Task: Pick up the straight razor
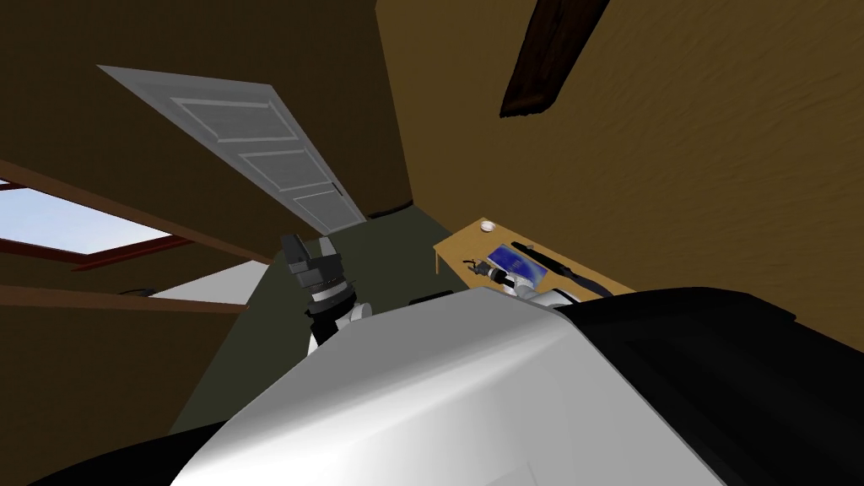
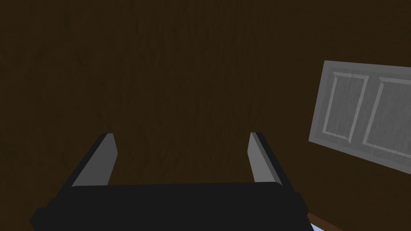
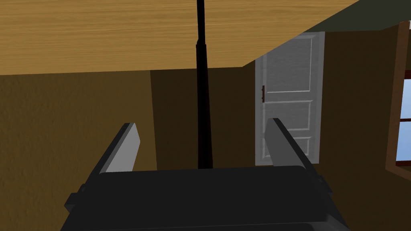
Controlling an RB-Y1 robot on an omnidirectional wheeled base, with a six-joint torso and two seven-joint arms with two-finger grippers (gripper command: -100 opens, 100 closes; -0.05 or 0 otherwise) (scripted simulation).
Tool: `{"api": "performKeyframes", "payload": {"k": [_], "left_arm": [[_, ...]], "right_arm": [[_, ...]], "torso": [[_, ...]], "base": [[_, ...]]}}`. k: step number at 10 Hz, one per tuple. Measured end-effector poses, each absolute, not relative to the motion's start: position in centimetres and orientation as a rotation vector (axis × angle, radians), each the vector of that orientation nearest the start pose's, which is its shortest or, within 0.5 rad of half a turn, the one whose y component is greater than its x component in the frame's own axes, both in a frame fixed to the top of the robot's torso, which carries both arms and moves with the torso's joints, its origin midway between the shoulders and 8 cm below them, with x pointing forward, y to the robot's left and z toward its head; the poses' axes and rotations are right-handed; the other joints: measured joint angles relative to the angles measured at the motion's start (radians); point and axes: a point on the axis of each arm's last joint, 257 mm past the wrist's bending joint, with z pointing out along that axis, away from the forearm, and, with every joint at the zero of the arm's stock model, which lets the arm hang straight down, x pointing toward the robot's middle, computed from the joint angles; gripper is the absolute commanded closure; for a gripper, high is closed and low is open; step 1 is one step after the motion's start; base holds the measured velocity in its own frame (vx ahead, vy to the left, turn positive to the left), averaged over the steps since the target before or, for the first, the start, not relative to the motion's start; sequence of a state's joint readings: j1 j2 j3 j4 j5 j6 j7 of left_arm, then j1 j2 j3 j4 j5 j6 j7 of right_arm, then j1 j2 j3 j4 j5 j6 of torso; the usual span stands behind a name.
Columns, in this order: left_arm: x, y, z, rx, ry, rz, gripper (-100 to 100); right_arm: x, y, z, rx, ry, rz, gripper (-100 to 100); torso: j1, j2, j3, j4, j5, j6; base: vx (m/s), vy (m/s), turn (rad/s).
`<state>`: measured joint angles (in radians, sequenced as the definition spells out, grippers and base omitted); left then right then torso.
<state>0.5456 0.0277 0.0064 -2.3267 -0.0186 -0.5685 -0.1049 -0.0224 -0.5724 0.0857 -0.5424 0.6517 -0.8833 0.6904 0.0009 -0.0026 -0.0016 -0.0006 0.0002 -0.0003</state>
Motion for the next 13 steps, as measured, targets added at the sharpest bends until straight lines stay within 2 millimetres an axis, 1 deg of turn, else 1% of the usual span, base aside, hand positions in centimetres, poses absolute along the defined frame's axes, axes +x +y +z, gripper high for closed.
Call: {"api": "performKeyframes", "payload": {"k": [2, 3, 5, 6, 7, 11, 12, 13], "left_arm": [[32.0, 27.5, 4.3, -0.526, 0.618, -1.190, 0], [32.0, 27.5, 4.3, -0.526, 0.618, -1.190, 0], [32.0, 27.5, 4.3, -0.526, 0.618, -1.190, 0], [32.0, 27.5, 4.3, -0.526, 0.618, -1.190, 0], [32.0, 27.5, 4.3, -0.526, 0.618, -1.190, 0], [32.0, 27.5, 4.3, -0.526, 0.618, -1.190, 0], [32.0, 27.5, 4.3, -0.526, 0.618, -1.190, 0], [32.0, 27.5, 4.3, -0.526, 0.618, -1.190, 0]], "right_arm": [[34.4, -40.2, -47.4, -0.411, 2.023, 0.250, -100], [34.0, -40.3, -47.3, -0.413, 2.023, 0.252, -100], [32.4, -40.9, -47.6, -0.421, 2.022, 0.258, -100], [32.0, -40.9, -47.5, -0.429, 2.018, 0.261, -100], [32.0, -40.9, -47.5, -0.430, 2.016, 0.262, 100], [32.0, -40.8, -47.4, -0.430, 2.014, 0.264, 100], [32.0, -40.8, -47.4, -0.430, 2.014, 0.264, 0], [32.0, -40.8, -47.4, -0.430, 2.014, 0.264, 100]], "torso": [[0.002, -0.003, -0.002, -0.001, 0.000, 0.000], [0.002, -0.003, -0.002, -0.001, 0.000, 0.000], [0.001, -0.004, -0.002, -0.001, 0.000, 0.000], [0.001, -0.003, -0.002, -0.001, 0.000, 0.000], [0.000, -0.001, 0.000, 0.000, 0.000, 0.000], [-0.002, 0.002, 0.001, 0.000, 0.000, 0.000], [-0.002, 0.002, 0.001, 0.000, 0.000, 0.000], [-0.002, 0.002, 0.001, 0.000, 0.000, 0.000]], "base": [[0.106, 0.048, -0.061], [0.074, 0.023, -0.041], [0.107, 0.033, -0.055], [0.034, 0.011, -0.001], [0.007, 0.003, 0.001], [0.000, 0.000, 0.000], [0.000, 0.000, 0.000], [-0.055, -0.017, 0.060]]}}
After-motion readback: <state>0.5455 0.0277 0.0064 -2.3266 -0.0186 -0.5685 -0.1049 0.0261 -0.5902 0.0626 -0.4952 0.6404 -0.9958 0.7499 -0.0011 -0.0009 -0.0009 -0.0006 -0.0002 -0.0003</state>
